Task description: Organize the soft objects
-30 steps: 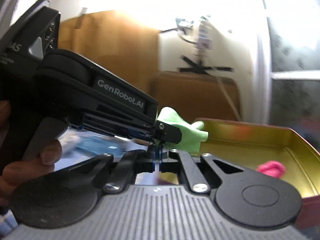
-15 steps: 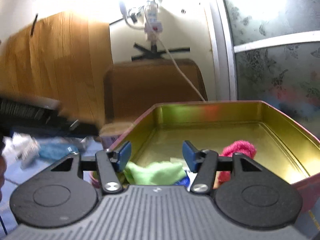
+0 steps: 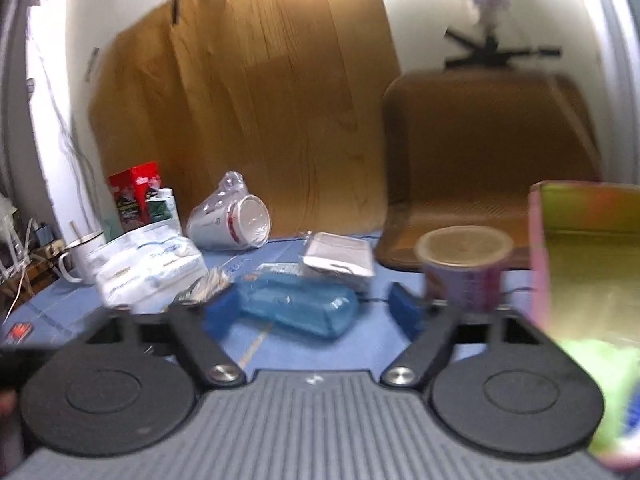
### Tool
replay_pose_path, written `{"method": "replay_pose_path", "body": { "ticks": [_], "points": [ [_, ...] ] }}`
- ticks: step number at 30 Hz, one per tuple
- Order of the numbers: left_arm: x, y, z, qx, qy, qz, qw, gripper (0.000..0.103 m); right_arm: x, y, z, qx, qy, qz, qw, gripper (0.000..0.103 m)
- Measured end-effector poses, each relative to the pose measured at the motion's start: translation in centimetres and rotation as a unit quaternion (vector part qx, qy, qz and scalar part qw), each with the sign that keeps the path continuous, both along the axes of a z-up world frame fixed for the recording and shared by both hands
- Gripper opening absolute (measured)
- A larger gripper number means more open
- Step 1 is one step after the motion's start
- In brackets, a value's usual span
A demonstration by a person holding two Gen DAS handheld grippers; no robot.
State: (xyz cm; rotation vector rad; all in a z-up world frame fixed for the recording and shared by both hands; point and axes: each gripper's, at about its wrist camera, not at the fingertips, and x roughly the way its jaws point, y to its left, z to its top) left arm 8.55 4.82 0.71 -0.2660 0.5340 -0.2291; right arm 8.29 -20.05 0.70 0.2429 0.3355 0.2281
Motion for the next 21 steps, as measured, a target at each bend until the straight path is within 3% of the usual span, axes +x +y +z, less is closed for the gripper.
{"method": "replay_pose_path", "body": {
  "ticks": [9,10,11,15,21],
  "points": [
    [-1.1,-2.1,0.4,0.033,-0.046,-0.018,0.9983,0.045,9.1,2.6,-1.7,-0.052,0.060,-0.052,0.996,0.097],
    [-1.1,-2.1,0.4,0.033,-0.047,-0.017,0.9982,0.045,9.6,2.6,-1.9,-0.053,0.068,-0.049,0.995,0.094],
    [-1.1,-2.0,0.4,0.031,-0.049,-0.017,0.9982,0.046,9.9,2.6,-2.1,-0.052,0.077,-0.041,0.995,0.074],
    [-1.1,-1.6,0.4,0.022,-0.050,-0.017,0.9984,0.049,7.5,2.3,-1.6,-0.046,0.067,-0.033,0.996,0.070],
    [-1.1,-1.1,0.4,0.003,-0.043,-0.030,0.9986,0.051,-2.0,3.1,-1.9,-0.083,0.027,0.036,0.996,0.070]
  ]
}}
